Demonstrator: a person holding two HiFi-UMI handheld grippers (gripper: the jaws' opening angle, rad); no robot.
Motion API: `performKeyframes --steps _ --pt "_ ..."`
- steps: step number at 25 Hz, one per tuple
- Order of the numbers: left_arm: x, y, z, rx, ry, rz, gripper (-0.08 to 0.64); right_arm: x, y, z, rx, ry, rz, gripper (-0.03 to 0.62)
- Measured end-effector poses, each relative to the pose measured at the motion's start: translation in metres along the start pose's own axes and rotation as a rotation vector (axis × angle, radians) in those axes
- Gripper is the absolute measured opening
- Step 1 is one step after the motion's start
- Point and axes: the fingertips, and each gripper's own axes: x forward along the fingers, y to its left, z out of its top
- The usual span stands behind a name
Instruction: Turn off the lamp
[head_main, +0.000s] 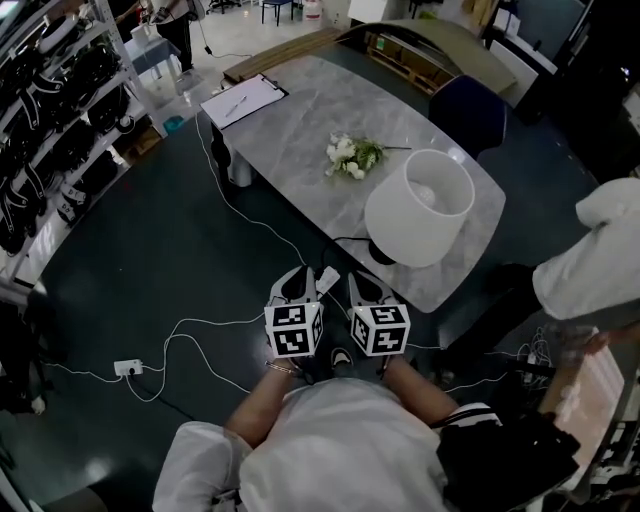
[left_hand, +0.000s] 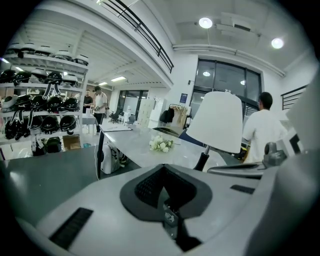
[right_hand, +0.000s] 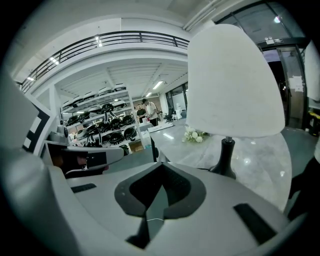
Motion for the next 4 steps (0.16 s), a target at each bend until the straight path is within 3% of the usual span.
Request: performKeyframes --steps 4 --pt "-0.0007 0.0026 -0.0008 -0.001 0.003 0.002 0.008 0.0008 0.0033 0.0009 -0.004 0.003 0.0 -0.002"
